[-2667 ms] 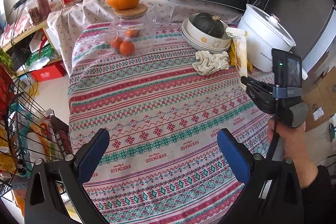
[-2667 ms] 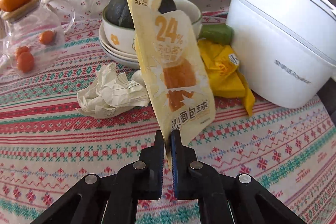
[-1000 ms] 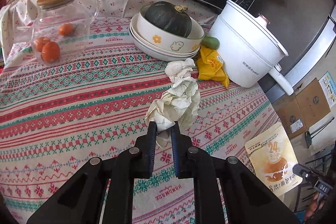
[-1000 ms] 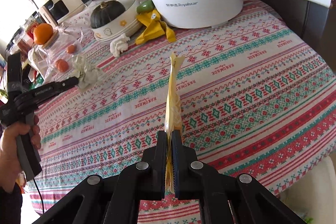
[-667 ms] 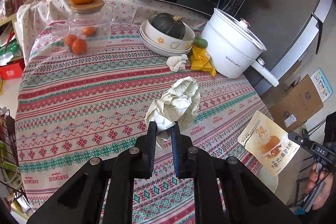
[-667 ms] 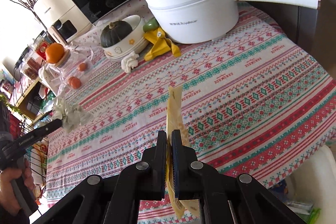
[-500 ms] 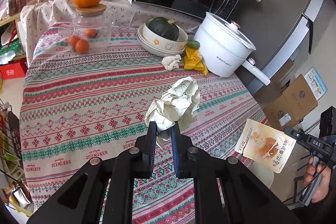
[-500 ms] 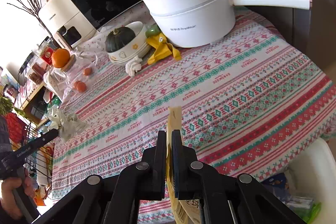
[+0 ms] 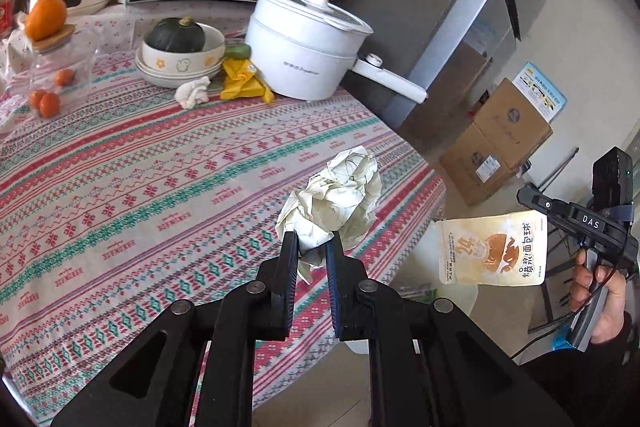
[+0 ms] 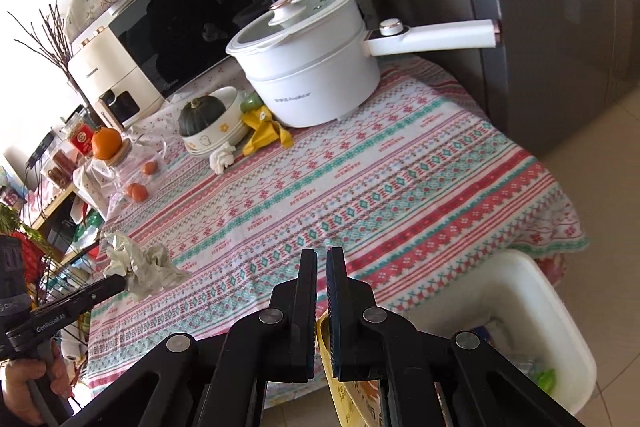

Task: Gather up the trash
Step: 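Carry the bread bag over the bin and open the right tool while the left tool carries the tissue, then lower the crumpled tissue into the bin and open the left tool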

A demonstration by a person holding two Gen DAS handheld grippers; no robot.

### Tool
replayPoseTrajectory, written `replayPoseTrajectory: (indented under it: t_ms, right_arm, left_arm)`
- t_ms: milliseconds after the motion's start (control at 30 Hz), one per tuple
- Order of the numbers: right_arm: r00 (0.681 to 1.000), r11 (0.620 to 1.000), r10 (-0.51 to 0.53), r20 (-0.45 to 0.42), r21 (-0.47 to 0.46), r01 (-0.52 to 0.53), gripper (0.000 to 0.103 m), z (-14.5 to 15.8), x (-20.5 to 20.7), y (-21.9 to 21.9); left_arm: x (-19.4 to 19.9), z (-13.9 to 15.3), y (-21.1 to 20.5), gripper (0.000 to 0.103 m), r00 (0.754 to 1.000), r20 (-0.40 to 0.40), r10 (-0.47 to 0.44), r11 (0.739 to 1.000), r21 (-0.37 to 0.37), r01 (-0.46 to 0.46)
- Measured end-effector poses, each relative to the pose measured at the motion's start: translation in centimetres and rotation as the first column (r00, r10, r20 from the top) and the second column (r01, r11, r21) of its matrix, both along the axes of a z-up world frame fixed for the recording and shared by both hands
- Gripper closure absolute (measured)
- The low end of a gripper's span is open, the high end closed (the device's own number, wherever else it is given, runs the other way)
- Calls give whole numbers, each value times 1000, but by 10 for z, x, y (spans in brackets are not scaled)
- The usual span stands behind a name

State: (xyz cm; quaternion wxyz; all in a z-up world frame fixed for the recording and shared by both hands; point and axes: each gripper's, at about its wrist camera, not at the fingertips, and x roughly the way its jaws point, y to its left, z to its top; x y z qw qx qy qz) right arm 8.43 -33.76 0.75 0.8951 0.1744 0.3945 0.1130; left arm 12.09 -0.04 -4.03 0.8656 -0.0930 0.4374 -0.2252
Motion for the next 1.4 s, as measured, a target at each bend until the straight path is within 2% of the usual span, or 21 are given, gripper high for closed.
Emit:
replayPoseTrajectory:
  t_ms: [167,333,467,500,533,600,767,1033,1400]
  right_arm:
    - [999,999,-48,-7,-22,48,99,-7,-14,-27]
    - [995,995,-94,-38,-34,93,98,-21,-16,-49]
    - [990,993,-119,-79,-29,117,92,-34,-15,-62]
    - [987,992,-126,-102,-24,124,88,-38,-14,-65]
    - [983,991,-137,-122,-16,136,71,-42,-14,-69]
    - [977,986,-164,-139,-1,166,50,-46,-17,-76]
    - [975,983,-186,-125,-20,185,37,-43,-23,-83]
    - [971,981,-189,-145,-64,182,33,-51,-27,-86]
    - [970,980,-200,-137,-53,194,29,-46,-34,-101]
  left_arm:
    - [-5,-7,-43,89,997,-17,-80,997,11,81]
    - [-7,-15,-68,89,991,-33,-128,991,33,129]
    - [-8,-20,-80,89,988,-43,-148,988,44,150]
    - [-8,-21,-82,89,987,-45,-153,987,45,155]
    - [-9,-21,-83,89,986,-45,-159,986,47,161]
    - [-9,-22,-88,89,984,-46,-170,984,50,172]
    - [-10,-25,-99,89,980,-50,-194,979,55,197]
    - [-16,-34,-130,88,963,-62,-262,961,73,266]
    - [-27,-62,-198,88,922,-105,-372,915,122,383]
